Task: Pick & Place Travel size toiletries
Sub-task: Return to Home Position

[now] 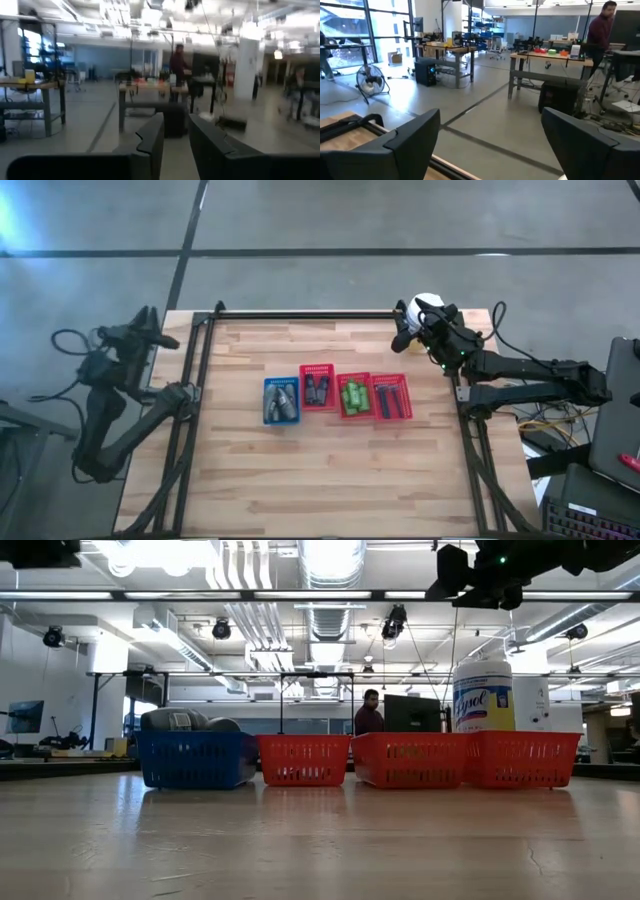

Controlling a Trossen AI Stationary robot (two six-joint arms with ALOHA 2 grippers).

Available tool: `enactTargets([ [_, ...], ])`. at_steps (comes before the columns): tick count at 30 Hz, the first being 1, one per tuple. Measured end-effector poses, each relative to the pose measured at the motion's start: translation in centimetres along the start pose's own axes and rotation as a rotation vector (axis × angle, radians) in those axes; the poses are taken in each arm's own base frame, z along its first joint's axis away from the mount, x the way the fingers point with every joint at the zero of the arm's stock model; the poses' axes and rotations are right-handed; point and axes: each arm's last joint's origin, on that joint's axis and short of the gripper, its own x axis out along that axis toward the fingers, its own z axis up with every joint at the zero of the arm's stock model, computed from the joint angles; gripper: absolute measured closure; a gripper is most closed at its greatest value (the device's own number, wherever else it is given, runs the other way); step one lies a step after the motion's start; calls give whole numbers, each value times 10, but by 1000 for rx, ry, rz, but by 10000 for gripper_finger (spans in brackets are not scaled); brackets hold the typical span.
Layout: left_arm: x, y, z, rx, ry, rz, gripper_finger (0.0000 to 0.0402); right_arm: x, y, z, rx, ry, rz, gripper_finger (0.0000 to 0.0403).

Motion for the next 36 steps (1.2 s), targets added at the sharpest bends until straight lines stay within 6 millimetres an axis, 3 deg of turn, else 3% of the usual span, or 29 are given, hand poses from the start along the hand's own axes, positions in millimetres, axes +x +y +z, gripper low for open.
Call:
enactTargets([
  [12,17,-15,-63,143,255,-9,307,1,1,-1,-7,4,2,92],
  [29,19,-18,-67,133,257,-41,307,3,3,-4,-19,17,3,142],
  [36,22,-5,-71,213,242,219,307,3,3,-4,-19,17,3,163],
])
